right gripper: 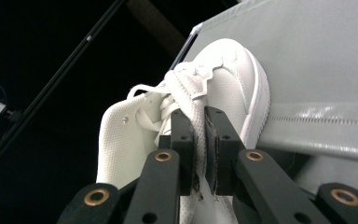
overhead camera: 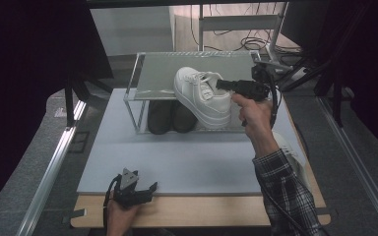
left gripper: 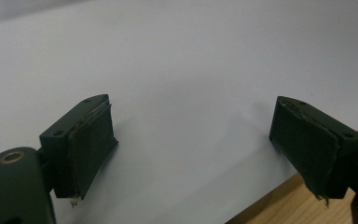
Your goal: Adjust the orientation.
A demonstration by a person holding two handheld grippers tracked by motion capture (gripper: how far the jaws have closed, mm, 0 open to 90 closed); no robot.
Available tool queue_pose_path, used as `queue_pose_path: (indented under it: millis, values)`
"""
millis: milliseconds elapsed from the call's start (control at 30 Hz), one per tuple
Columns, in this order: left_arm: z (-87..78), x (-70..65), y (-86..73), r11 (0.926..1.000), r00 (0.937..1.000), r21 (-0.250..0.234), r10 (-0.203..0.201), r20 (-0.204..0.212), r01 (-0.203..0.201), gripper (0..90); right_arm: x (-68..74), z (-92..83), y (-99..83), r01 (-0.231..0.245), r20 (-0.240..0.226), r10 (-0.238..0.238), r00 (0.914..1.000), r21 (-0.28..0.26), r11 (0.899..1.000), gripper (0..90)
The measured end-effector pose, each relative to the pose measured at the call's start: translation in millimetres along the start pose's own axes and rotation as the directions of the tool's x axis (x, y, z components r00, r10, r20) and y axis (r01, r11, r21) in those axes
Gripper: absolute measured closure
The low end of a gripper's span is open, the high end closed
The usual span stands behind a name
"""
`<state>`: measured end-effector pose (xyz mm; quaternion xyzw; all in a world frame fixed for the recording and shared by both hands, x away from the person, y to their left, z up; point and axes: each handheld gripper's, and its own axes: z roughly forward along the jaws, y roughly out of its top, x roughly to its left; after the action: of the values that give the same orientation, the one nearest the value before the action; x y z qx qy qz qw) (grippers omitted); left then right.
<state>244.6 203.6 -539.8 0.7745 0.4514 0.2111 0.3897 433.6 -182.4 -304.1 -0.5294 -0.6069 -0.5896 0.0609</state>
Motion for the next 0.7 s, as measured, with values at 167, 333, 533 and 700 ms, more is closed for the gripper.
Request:
queue_pose_path:
  millis: [167,333,533,700]
  values:
    - [0.0,0.0,0.0,1.0000,1.0000,0.000,0.000,0.000,0.000,13.4,-2.3,10.3,6.1,-0.005,0.025,0.006,0.9997,-0.025,1.000,82.4]
    - [-0.1,0.1,0.0,1.0000,1.0000,0.001,0.001,-0.001,-0.001,13.3,-6.2,21.3,9.1,-0.020,0.048,0.022,0.9986,-0.044,0.999,81.8]
    - [0.0,0.0,0.0,1.0000,1.0000,0.001,0.001,-0.001,-0.001,13.3,-10.7,26.8,9.0,-0.021,0.031,0.023,0.9993,-0.060,0.998,77.1]
    - [0.0,0.0,0.0,1.0000,1.0000,0.001,0.001,-0.001,-0.001,13.3,-12.7,25.6,9.5,-0.023,-0.006,0.023,0.9997,-0.057,0.998,65.8]
